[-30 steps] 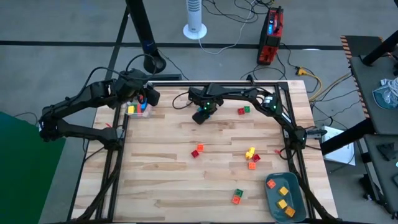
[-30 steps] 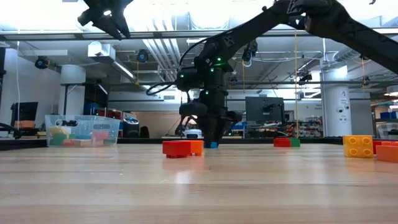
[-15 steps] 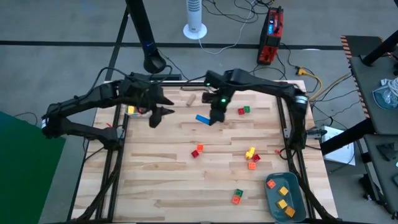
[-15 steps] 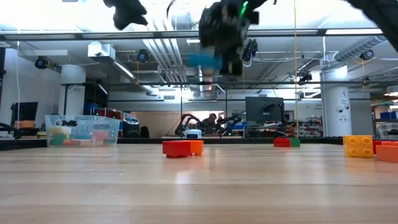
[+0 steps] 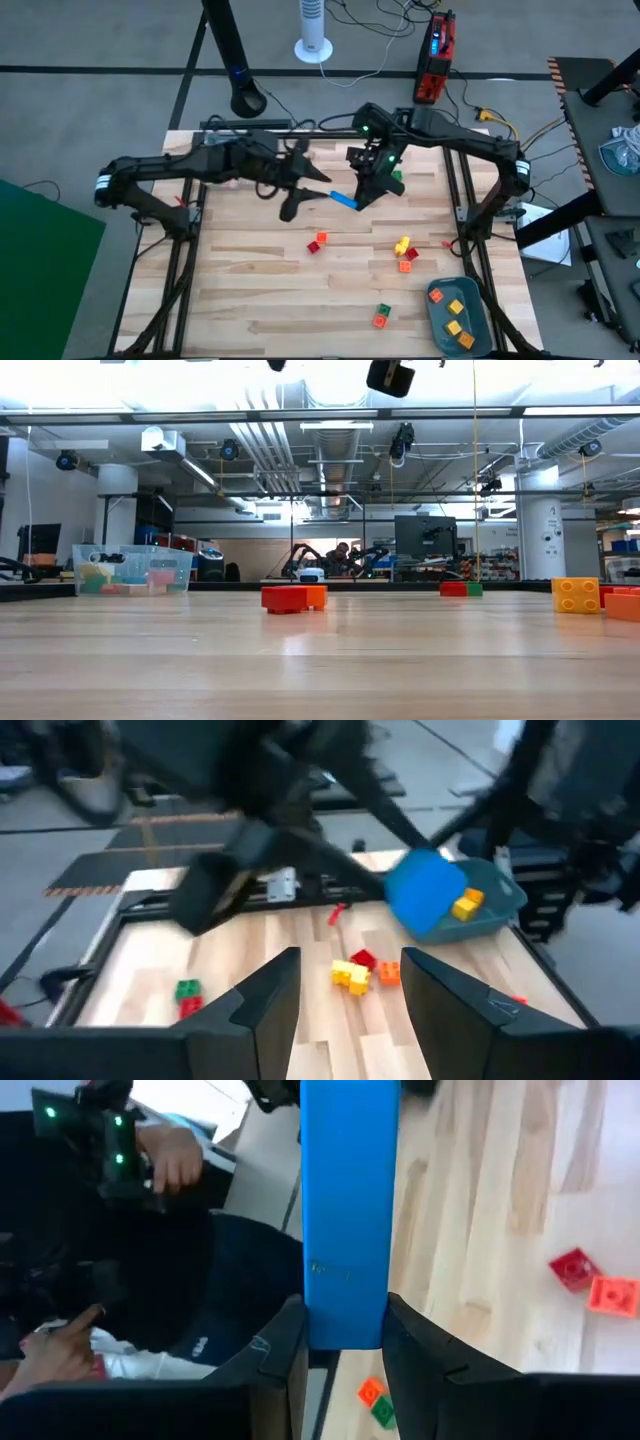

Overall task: Sort blocks by size
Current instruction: Put the blue rectangular wooden block into the transparent bin

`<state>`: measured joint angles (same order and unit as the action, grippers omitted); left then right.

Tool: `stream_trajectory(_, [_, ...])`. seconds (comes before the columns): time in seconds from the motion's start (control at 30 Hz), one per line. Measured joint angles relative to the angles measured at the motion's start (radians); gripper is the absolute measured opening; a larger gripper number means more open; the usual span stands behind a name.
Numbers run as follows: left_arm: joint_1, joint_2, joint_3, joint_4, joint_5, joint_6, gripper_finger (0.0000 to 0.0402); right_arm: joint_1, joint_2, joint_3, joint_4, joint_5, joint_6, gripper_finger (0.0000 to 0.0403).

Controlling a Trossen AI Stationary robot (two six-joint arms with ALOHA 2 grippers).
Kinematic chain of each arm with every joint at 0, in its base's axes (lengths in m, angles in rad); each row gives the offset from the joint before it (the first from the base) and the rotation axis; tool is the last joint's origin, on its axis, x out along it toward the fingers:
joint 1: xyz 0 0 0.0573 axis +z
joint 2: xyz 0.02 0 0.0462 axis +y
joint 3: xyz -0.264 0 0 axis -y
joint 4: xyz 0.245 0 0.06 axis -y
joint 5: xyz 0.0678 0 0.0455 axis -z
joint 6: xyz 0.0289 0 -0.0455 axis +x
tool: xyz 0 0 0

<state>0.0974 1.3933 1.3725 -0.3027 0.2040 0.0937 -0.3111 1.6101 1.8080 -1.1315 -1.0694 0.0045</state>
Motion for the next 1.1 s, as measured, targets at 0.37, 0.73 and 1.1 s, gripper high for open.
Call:
stream_trajectory(0.37, [-0.05,0.209,0.329,-0.176,0.045,0.153,0.016,0.002,-0.014,-0.001,0.012,-0.058,-0.028,0.009])
stream_trajectory(0.73, [-0.06,0.349,0.601,-0.464,0.042,0.234,0.0063,0.001,-0.013,-0.001,0.006,-0.098,-0.06,0.009])
stream_trajectory(1.1, [-0.06,0.398,0.724,-0.613,0.018,0.28,0.0039,-0.005,-0.012,-0.028,0.028,-0.091,-0.072,0.009])
